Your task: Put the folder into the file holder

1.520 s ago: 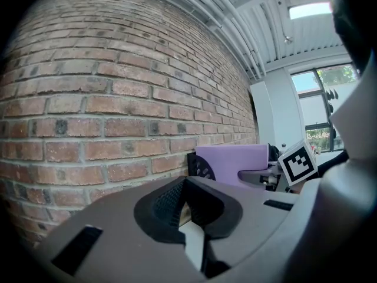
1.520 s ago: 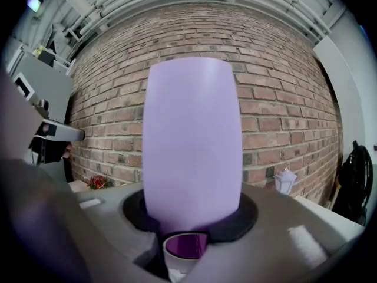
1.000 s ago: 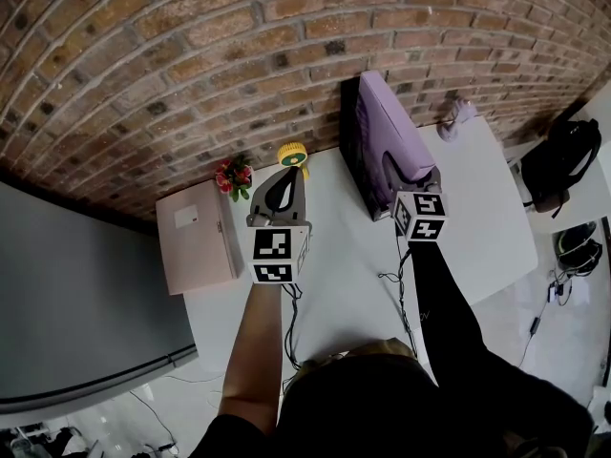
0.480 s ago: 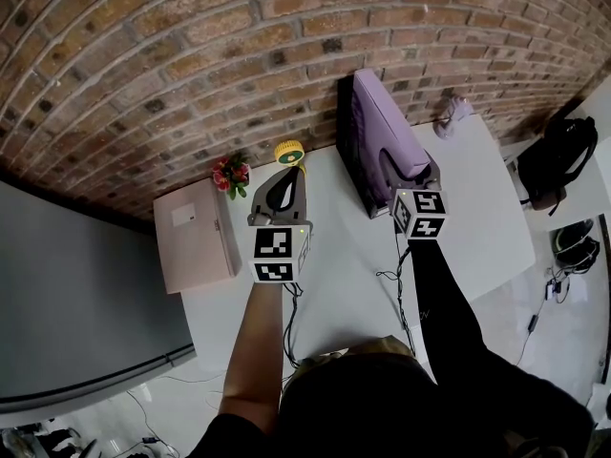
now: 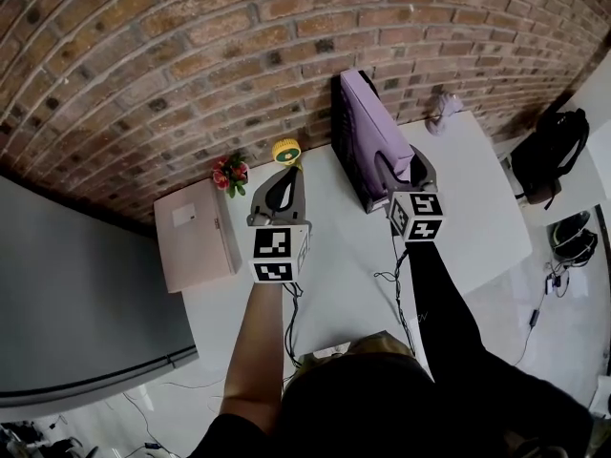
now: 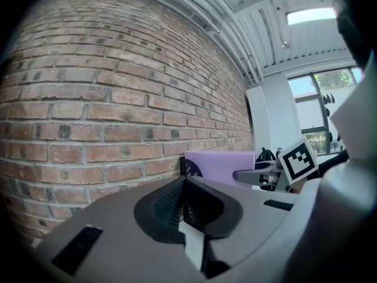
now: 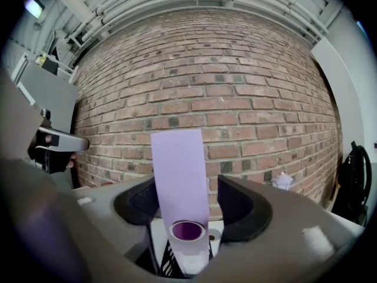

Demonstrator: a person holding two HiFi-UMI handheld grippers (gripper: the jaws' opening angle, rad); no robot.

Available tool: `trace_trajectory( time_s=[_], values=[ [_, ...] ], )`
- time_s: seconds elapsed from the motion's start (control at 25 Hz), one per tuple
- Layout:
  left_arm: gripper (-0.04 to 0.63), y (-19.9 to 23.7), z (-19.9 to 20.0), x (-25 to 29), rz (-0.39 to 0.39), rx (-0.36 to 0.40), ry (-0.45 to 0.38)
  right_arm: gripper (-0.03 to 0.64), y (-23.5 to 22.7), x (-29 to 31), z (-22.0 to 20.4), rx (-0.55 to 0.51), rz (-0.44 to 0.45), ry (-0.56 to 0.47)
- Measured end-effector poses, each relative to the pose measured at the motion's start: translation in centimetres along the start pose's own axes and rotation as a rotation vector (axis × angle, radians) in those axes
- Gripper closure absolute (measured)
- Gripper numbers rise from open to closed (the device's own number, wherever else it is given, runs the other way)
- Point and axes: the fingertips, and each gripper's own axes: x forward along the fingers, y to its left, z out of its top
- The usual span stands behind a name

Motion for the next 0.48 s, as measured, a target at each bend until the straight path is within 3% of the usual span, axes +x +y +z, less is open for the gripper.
trace_trajectory(
  time_s=[0.48],
  values=[
    [0.586, -0.9, 1.4, -4.6, -0.005, 0.007, -0.044, 0.342, 2.7, -4.4, 1.5, 0.0, -0.002, -0.034]
  ],
)
